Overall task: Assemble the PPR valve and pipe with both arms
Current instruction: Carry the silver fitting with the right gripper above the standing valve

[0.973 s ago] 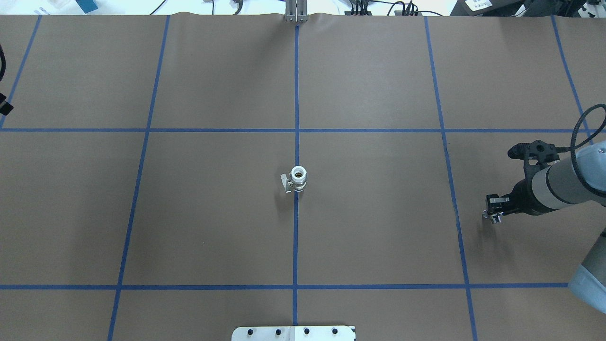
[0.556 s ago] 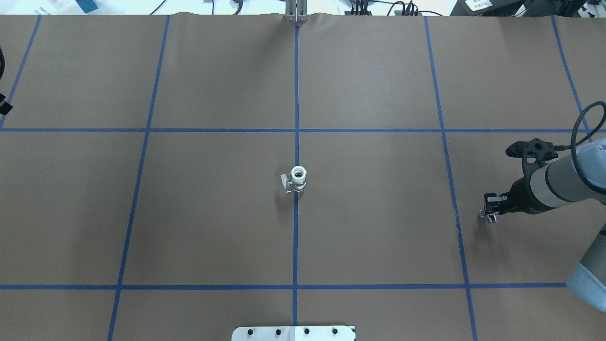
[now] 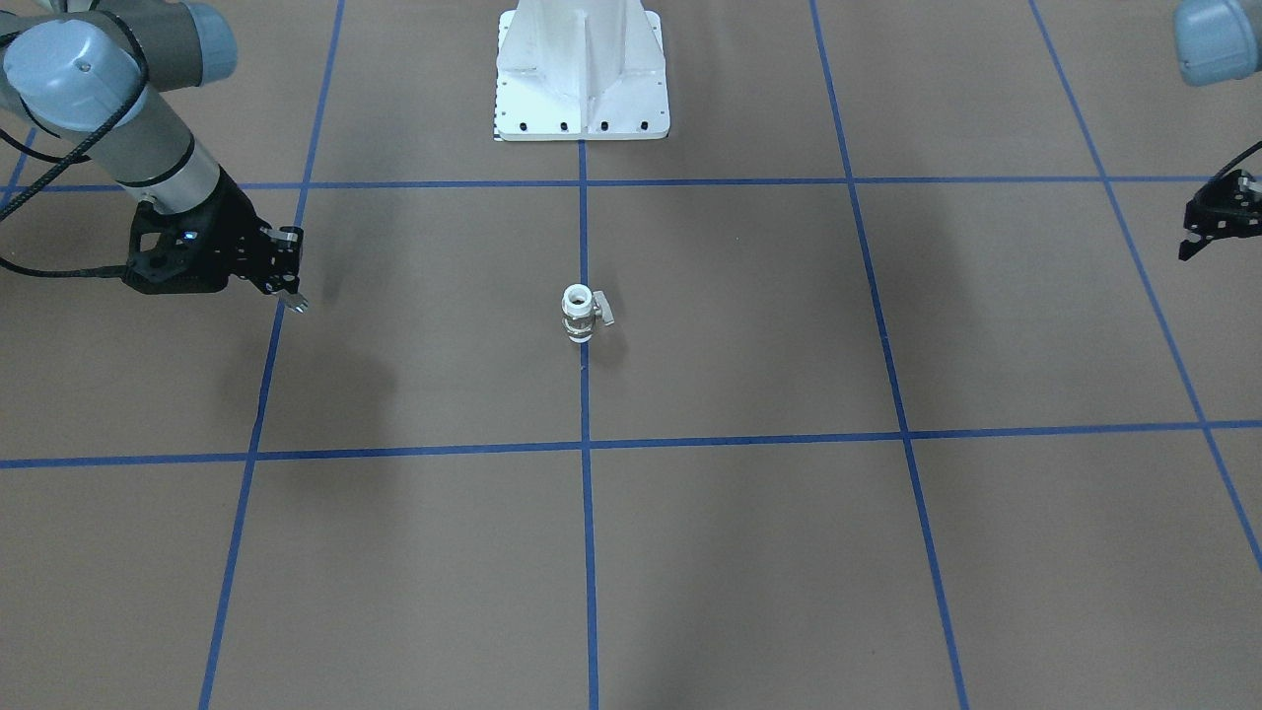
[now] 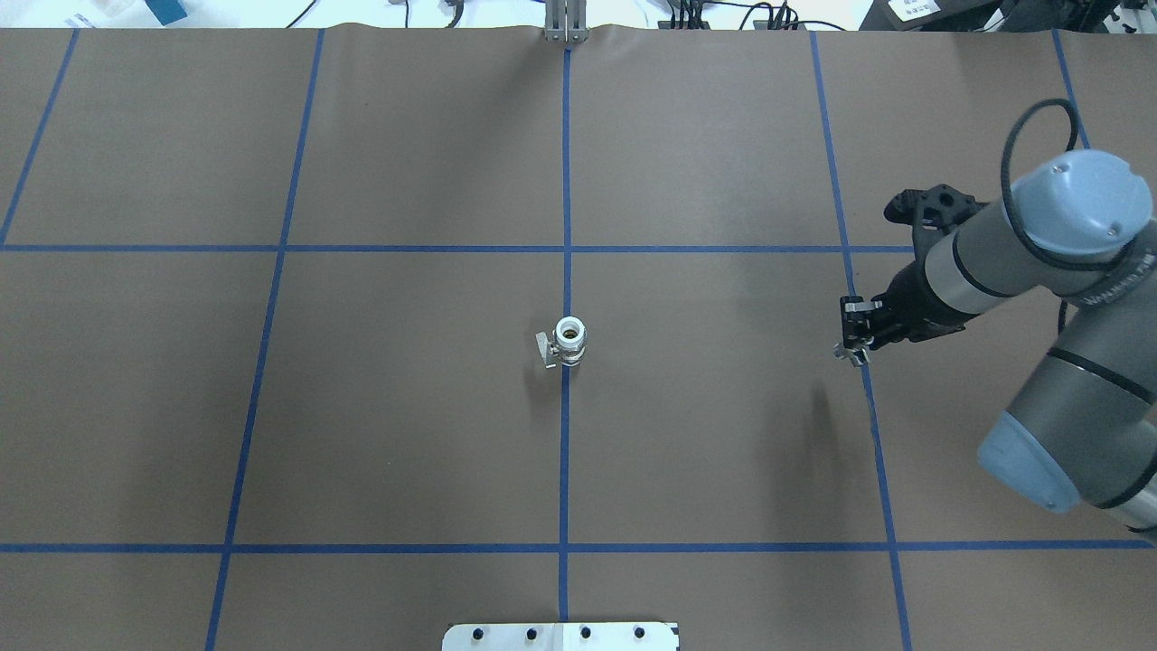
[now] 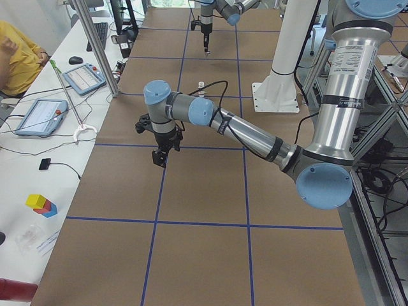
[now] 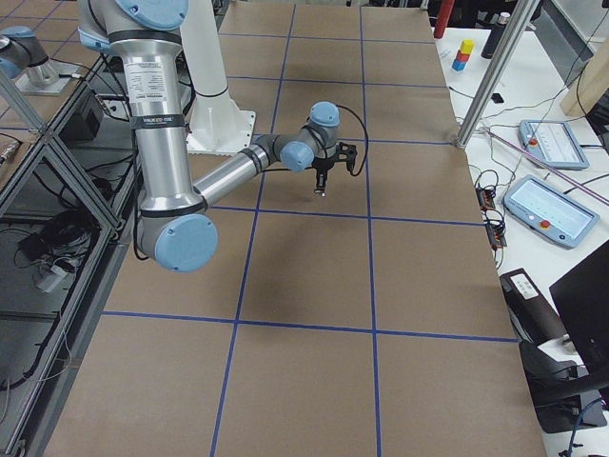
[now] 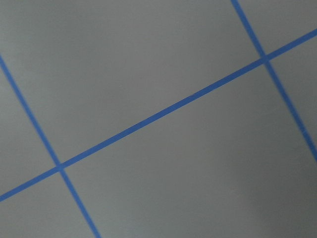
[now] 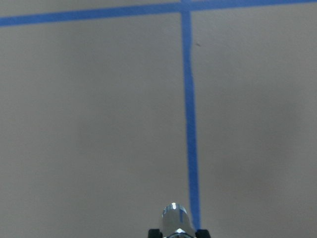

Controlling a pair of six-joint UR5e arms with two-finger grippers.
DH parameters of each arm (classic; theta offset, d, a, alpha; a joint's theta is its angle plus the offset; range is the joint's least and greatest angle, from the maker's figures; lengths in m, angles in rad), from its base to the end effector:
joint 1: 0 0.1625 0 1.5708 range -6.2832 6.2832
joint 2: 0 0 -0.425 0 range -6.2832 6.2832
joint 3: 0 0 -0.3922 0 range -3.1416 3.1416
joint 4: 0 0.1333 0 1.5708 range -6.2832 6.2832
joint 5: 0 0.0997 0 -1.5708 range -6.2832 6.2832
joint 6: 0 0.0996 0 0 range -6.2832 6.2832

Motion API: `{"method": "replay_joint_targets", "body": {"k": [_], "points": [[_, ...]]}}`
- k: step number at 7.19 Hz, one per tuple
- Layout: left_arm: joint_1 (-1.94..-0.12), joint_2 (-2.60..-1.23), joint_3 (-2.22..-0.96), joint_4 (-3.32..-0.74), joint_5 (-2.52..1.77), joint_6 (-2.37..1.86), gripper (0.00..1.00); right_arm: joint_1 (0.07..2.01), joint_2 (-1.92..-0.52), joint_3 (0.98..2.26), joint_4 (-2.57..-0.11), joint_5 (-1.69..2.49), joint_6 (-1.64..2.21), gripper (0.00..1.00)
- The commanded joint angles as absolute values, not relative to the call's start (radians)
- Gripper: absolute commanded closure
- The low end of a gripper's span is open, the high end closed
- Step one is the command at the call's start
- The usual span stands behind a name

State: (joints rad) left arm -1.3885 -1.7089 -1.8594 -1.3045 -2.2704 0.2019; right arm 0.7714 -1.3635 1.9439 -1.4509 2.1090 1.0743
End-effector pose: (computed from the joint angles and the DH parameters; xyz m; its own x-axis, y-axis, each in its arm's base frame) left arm 0.0274 -0.5300 0.4804 0.6830 0.4297 -0.5907 -0.3225 0.9030 0.2839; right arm -0.3347 -0.4402 0.3645 0.6543 0.0658 0.7533 -0.0569 0.9977 -0.0376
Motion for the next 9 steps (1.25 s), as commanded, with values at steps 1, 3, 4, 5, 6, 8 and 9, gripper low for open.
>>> {"method": "replay_joint_targets", "body": {"k": [1,3,4,5,6,8,9], "points": [[-1.535,-1.649,-1.751,-1.374,-2.266,0.224,0.00,0.775,-1.179,1.944,-1.600,2.114,1.165,1.00],[-1.563,-1.635,-1.665,-1.463,-2.269,0.204,0.00,0.764,-1.068,1.928,-1.621,2.114,1.302,1.00],[-1.563,-1.635,-1.664,-1.466,-2.269,0.166,0.00,0.753,-0.995,1.916,-1.679,2.112,1.340,1.00],[-1.562,-1.635,-1.664,-1.466,-2.270,0.163,0.00,0.735,-0.923,1.881,-1.721,2.108,1.388,1.00],[-1.563,-1.635,-1.661,-1.468,-2.272,0.163,0.00,0.700,-0.860,1.832,-1.729,2.080,1.447,1.00],[-1.562,-1.637,-1.663,-1.468,-2.272,0.163,0.00,0.646,-0.726,1.708,-1.780,2.014,1.515,1.00],[-1.562,-1.637,-1.663,-1.468,-2.273,0.163,0.00,0.618,-0.656,1.653,-1.855,1.985,1.516,1.00]]}}
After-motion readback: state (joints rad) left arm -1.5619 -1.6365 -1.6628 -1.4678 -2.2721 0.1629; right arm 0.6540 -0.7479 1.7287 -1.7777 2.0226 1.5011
